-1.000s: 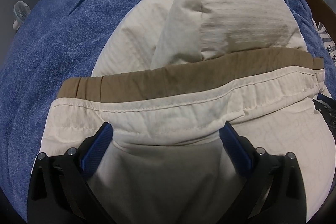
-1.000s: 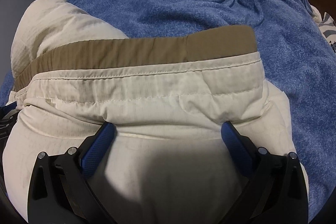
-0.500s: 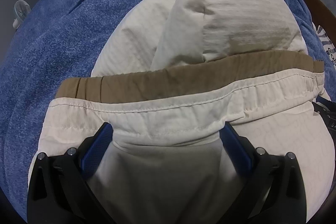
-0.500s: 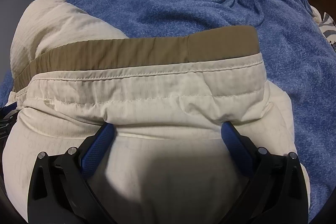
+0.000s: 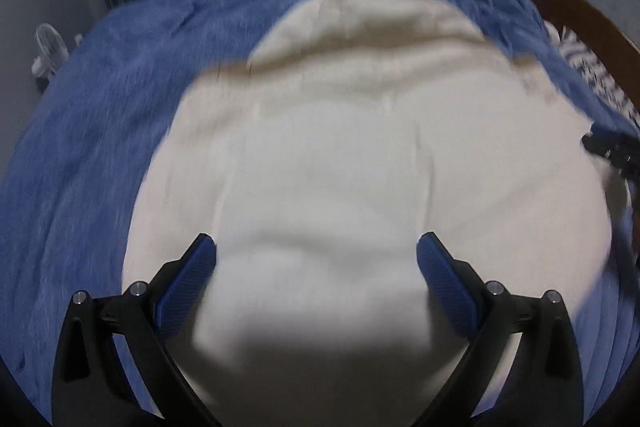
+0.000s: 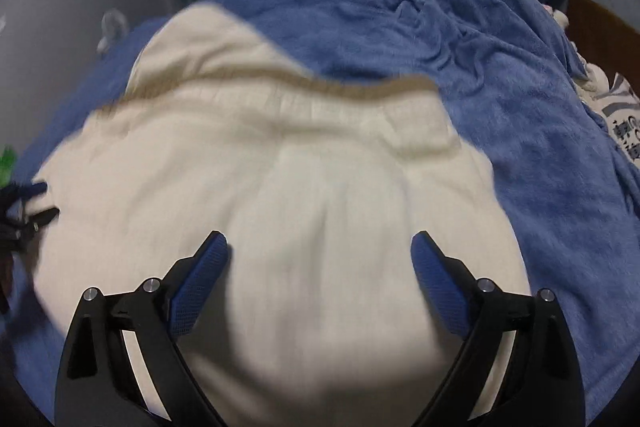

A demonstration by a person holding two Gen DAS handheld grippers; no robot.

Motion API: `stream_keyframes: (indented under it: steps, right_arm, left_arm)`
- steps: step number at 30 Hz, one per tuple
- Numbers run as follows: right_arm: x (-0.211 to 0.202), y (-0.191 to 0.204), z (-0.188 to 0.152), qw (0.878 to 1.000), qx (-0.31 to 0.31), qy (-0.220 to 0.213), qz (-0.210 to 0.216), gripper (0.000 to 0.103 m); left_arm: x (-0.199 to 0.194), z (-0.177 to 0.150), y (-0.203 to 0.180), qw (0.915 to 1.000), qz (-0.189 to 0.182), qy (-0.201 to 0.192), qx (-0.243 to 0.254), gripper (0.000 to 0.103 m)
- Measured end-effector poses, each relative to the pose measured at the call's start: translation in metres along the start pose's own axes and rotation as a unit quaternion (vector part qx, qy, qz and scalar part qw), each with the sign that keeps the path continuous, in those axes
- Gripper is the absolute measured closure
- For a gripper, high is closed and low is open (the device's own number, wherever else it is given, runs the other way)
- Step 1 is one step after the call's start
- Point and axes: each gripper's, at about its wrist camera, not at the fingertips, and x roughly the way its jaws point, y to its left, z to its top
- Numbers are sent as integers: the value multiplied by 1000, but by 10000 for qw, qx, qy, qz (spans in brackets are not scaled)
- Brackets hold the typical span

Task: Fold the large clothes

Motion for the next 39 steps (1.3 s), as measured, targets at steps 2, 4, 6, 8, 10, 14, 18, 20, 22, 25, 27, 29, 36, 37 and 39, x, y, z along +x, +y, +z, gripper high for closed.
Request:
stream_keyframes:
  steps: [2, 4, 6, 8, 10, 14, 18, 20, 22, 25, 27, 29, 36, 37, 39]
  right_arm:
    - [-3, -5, -18, 9997, -153, 153, -111, 13]
    - [-5, -12, -38, 9991, -270, 194, -254, 13]
    - [-3, -17, -56, 9990, -252, 186, -334, 13]
    - [0, -18, -63, 9990, -177, 161, -366, 13]
    - [3, -16, -63, 9987, -187, 188, -431, 13]
    - [4, -18, -64, 9988, -120, 188, -436, 13]
    - [-20, -10, -58, 9979, -105, -127, -620, 14]
    - [-29, -11, -48, 9972, -62, -389, -633, 14]
    - [-28, -15, -32, 9961, 5, -505, -719, 14]
    - [-7, -27, -6, 9962, 141, -366, -781, 14]
    - [14, -38, 6, 9959, 309, -143, -842, 13]
    - [27, -48, 14, 9944, 549, -24, -904, 11]
    - [55, -75, 0, 9894, 1351, 142, -517, 7]
    - [52, -74, -2, 9889, 1389, 108, -521, 7]
    - [41, -68, -4, 9888, 1328, -31, -676, 7]
  left_arm:
    - [-5, -23, 1, 9995, 163, -26, 269, 6]
    - [-5, -34, 6, 9996, 151, -39, 245, 6]
    - [1, -40, 15, 10000, -55, 3, -47, 6]
    - [8, -40, 17, 9999, -116, 29, -89, 6]
    - [14, -39, 16, 9999, -93, 51, -134, 6]
    - [14, -40, 14, 9999, 47, -5, -154, 6]
    - [6, -44, 11, 9995, 215, -106, -191, 6]
    - [0, -46, 8, 9994, 289, -139, -143, 6]
    - [-1, -49, 9, 9994, 255, -201, -112, 6]
    - [1, -51, 10, 9993, 248, -219, -143, 6]
    - [2, -51, 10, 9993, 277, -207, -137, 6]
    - [1, -51, 9, 9993, 253, -215, -155, 6]
    - [6, -51, 14, 9993, 100, -293, -224, 6]
    - [6, -51, 15, 9992, 103, -307, -244, 6]
    - [2, -50, 15, 9991, 144, -319, -249, 6]
